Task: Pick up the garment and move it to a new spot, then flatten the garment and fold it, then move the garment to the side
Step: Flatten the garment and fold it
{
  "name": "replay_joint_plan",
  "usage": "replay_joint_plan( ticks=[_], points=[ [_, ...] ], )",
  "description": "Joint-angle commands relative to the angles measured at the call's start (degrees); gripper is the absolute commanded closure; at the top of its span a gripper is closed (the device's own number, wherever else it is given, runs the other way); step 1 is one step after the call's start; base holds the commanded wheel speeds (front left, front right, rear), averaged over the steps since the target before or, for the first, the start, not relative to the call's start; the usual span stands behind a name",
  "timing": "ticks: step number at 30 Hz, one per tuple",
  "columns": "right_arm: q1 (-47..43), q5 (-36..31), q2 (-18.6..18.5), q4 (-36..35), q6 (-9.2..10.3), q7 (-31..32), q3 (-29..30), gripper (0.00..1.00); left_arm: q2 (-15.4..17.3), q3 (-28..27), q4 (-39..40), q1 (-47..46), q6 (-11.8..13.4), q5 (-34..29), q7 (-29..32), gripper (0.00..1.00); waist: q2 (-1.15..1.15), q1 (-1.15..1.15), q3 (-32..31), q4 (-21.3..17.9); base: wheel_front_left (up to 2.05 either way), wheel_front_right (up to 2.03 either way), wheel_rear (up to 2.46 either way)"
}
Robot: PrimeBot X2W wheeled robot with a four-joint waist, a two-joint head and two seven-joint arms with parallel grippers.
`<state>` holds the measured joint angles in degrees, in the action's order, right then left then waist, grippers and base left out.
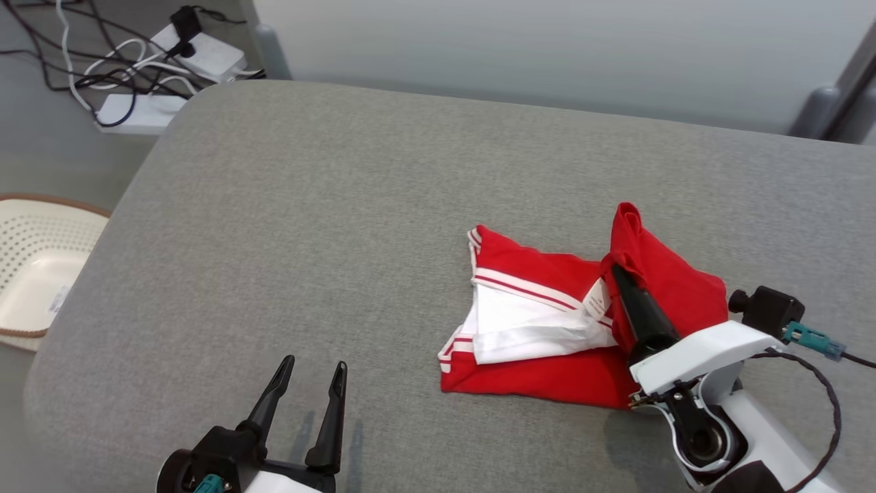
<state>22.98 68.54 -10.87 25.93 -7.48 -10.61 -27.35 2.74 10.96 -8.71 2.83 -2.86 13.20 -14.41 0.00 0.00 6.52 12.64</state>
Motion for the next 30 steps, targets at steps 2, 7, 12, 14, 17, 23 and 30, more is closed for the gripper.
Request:
replay_joint_plan(
  ticks=[2, 7, 12, 14, 17, 23, 30],
  points=[
    [1.62, 0.42, 1.12, -0.01, -0.01, -0.87, -1.65, 1.00, 0.14, -1.27, 1.42, -2.92, 0.41, 0.33, -0.59, 0.00, 0.00, 0.00, 0.85, 2.39, 0.00, 0.00, 0.00],
    [3.31, 0.36, 2.95, 1.70, -0.01, -1.47, -3.75, 1.00, 0.14, -0.66, 1.40, -3.14, 0.61, 0.81, -0.59, 0.00, 0.00, 0.00, 1.47, 4.73, 0.00, 0.00, 0.00],
    [4.87, 0.85, 4.12, 2.83, -0.01, -1.82, -5.66, 1.00, 0.14, 0.15, 1.08, -3.50, 0.78, 1.42, -0.59, 0.00, 0.00, 0.00, 1.96, 6.47, 0.00, 0.00, 0.00],
    [5.25, 1.01, 4.34, 3.46, -0.01, -1.97, -6.28, 1.00, 0.14, 0.28, 0.98, -3.60, 0.93, 1.62, -0.59, 0.00, 0.00, 0.00, 2.04, 6.99, 0.00, 0.00, 0.00],
    [5.71, 1.49, 4.79, 4.59, -0.01, -2.26, -7.41, 1.00, 0.14, 0.43, 0.92, -3.61, 1.11, 2.03, -0.59, 0.00, 0.00, 0.00, 2.16, 7.81, 0.00, 0.00, 0.00],
    [6.52, 0.92, 5.08, 8.29, -0.01, -2.55, -9.14, 1.00, 0.14, 0.82, 0.78, -3.68, 1.31, 2.39, -0.59, 0.00, 0.00, 0.00, 2.19, 8.32, 0.00, 0.00, 0.00],
    [7.32, 1.82, 6.29, 10.42, -0.01, -2.32, -11.03, 0.00, 0.14, 1.02, 0.86, -3.71, 1.61, 2.62, -0.59, 0.00, 0.00, 0.00, 1.92, 8.33, 0.00, 0.00, 0.00]
  ],
)
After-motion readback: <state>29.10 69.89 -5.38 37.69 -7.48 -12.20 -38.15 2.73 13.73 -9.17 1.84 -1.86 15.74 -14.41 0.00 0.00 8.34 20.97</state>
